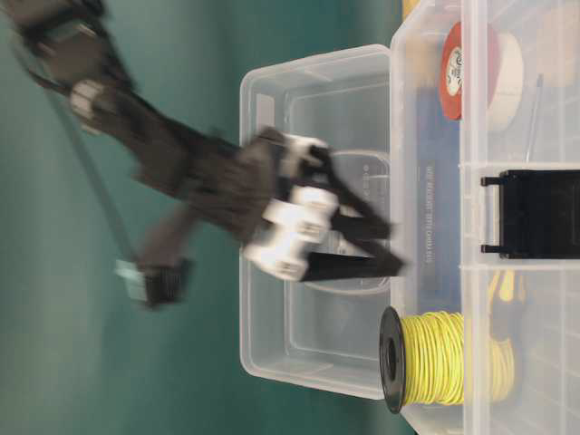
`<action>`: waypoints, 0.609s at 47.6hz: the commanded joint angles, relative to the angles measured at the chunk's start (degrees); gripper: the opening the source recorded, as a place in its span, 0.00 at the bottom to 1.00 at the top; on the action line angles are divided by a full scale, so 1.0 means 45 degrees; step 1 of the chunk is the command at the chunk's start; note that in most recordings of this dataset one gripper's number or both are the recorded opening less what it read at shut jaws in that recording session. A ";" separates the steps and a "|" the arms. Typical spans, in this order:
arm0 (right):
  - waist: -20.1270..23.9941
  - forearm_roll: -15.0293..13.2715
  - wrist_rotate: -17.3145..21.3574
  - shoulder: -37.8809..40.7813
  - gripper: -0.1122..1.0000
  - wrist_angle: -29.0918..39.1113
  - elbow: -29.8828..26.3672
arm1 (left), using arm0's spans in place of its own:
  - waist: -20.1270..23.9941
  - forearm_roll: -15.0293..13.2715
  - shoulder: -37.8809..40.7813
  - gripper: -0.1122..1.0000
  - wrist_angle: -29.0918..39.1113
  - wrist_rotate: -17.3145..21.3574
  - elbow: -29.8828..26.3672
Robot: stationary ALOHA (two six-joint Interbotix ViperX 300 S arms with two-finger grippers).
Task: Pick the screwdriver from the toolbox among several items.
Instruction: 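Lower the right gripper and close it on the screwdriver handle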
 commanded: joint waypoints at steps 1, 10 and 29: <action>0.0020 0.0059 0.0059 0.0449 0.79 -0.0215 -0.0371 | -0.0020 -0.0020 0.0098 0.10 -0.0137 0.0020 -0.0098; 0.0137 0.0332 0.0078 0.1406 0.79 -0.0547 -0.0527 | 0.0000 -0.0020 0.0098 0.10 -0.0098 0.0020 -0.0078; 0.0293 0.0391 0.0059 0.2285 0.74 -0.1055 -0.0723 | 0.0410 -0.0020 0.0098 0.10 -0.0039 -0.0020 0.0098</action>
